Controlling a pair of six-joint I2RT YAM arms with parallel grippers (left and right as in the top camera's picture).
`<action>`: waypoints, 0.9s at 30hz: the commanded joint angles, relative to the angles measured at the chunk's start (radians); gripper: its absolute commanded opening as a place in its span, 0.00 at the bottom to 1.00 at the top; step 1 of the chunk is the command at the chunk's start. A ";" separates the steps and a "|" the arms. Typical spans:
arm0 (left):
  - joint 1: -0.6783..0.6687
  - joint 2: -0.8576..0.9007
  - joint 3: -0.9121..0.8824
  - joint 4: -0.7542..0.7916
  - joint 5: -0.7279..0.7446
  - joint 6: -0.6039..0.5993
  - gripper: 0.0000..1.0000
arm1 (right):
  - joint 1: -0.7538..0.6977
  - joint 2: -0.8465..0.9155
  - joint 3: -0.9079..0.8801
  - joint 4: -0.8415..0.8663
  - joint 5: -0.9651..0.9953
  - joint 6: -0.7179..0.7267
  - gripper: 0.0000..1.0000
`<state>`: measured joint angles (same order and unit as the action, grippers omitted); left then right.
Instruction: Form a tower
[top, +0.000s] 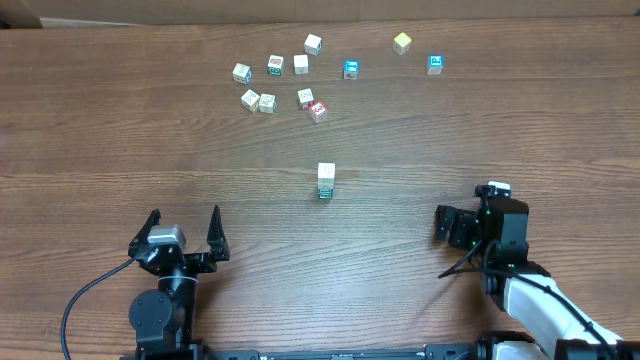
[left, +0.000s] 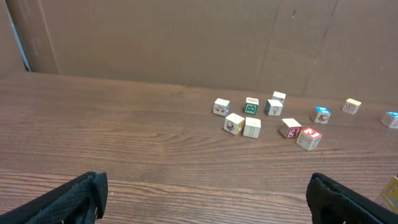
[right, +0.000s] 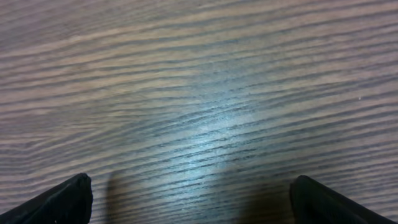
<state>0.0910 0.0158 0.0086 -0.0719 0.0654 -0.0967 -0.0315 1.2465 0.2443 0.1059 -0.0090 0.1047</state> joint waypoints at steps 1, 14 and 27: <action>-0.007 -0.011 -0.003 -0.003 -0.010 0.023 0.99 | -0.003 -0.049 -0.041 0.032 -0.045 0.003 1.00; -0.007 -0.011 -0.003 -0.003 -0.010 0.022 1.00 | -0.003 -0.305 -0.193 0.066 -0.064 0.003 1.00; -0.007 -0.011 -0.003 -0.003 -0.010 0.023 0.99 | 0.055 -0.693 -0.236 -0.166 0.014 -0.006 1.00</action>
<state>0.0910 0.0151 0.0086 -0.0719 0.0658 -0.0967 -0.0067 0.6594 0.0181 -0.0036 -0.0505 0.1040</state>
